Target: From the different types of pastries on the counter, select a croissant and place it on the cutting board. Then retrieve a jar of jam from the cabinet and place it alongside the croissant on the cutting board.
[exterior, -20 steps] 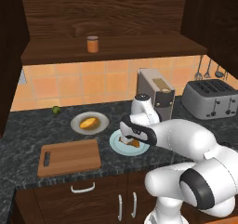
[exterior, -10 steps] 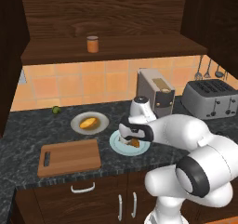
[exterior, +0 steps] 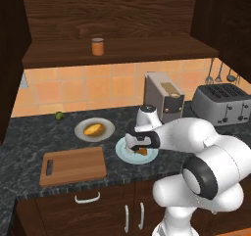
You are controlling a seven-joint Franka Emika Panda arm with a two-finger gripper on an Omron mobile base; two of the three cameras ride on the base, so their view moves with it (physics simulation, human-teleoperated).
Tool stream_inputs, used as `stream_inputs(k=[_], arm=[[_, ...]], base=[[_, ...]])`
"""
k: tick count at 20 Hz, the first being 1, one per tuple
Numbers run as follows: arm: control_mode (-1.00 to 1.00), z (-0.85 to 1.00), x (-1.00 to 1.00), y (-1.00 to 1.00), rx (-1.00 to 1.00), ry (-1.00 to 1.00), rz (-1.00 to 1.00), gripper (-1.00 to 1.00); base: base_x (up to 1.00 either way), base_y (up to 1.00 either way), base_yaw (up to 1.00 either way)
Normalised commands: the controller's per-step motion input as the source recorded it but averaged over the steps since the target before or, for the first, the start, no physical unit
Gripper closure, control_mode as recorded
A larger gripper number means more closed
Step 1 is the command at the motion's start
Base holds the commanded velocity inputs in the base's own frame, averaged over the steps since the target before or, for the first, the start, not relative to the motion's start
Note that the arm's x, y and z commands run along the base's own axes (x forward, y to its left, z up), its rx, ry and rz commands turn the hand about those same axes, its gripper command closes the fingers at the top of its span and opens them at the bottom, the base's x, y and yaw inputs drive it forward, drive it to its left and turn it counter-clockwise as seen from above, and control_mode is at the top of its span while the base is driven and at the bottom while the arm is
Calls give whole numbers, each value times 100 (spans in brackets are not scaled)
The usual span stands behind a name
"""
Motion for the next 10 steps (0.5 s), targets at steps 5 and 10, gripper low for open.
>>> stream_inputs(k=[5, 10], arm=[[-100, -8, 9, 0, 0, -2, 0, -100], [-100, -5, 11, 0, 0, -3, 0, -100]], base=[[0, 0, 0], [0, 0, 0]])
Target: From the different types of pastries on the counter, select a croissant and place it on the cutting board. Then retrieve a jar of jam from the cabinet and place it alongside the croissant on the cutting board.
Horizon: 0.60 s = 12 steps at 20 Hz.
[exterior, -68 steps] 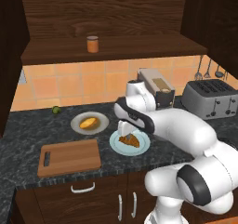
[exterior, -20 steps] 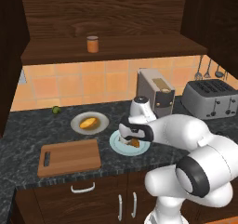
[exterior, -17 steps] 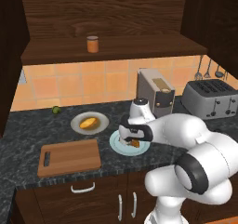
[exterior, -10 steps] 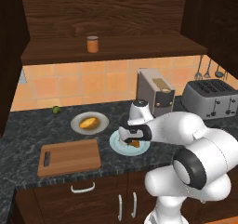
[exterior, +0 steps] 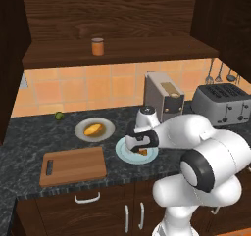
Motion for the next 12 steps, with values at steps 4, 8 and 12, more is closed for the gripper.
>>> stream_inputs(k=[4, 8, 12], arm=[[-100, -7, 1, 0, 0, -2, 0, -100], [-100, -15, 0, 0, 0, 0, 0, -100], [-100, -11, 0, 0, 0, -1, 0, -100]], base=[[0, 0, 0], [0, 0, 0], [0, 0, 0]])
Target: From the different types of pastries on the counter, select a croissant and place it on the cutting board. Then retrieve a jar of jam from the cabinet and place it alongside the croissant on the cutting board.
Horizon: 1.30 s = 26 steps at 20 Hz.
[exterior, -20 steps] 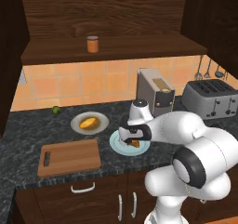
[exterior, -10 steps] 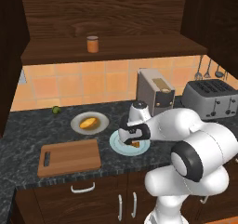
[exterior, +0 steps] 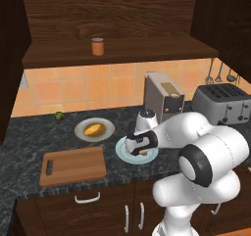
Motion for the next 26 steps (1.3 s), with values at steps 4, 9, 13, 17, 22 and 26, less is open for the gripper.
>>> stream_inputs(k=[4, 9, 13, 17, 22, 26], arm=[[-100, -9, 2, 0, 0, 0, 0, -100], [-100, -10, 6, 5, 0, 0, 0, 100], [-100, 6, 4, 5, 0, -1, 0, 100], [-100, 62, -10, 21, 0, -14, 0, 100], [-100, 55, -3, 35, 1, -3, 2, 100], [-100, 50, 0, 39, 3, 0, 3, 100]], base=[[0, 0, 0], [0, 0, 0], [0, 0, 0], [0, 0, 0], [0, 0, 0], [0, 0, 0]])
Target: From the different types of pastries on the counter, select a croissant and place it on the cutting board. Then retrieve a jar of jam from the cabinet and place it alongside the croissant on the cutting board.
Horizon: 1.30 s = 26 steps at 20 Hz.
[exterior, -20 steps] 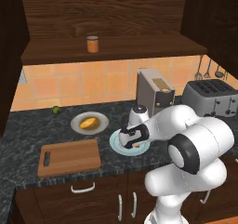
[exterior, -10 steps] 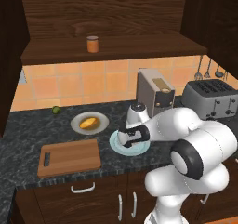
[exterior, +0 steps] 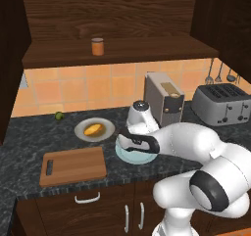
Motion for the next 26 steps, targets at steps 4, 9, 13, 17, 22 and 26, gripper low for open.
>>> stream_inputs(k=[4, 9, 13, 17, 22, 26], arm=[[-100, 23, -2, 57, 6, 0, 6, 100], [-100, 1, -25, 70, 9, 0, 8, 100], [-100, 0, -34, 71, 2, -1, 6, 100], [-100, 2, -20, 68, 0, -1, 5, 100], [-100, 0, -1, 74, 0, 0, 4, 100], [-100, 0, 0, 80, 3, 0, 5, 100]], base=[[0, 0, 0], [0, 0, 0], [0, 0, 0], [0, 0, 0], [0, 0, 0], [0, 0, 0]])
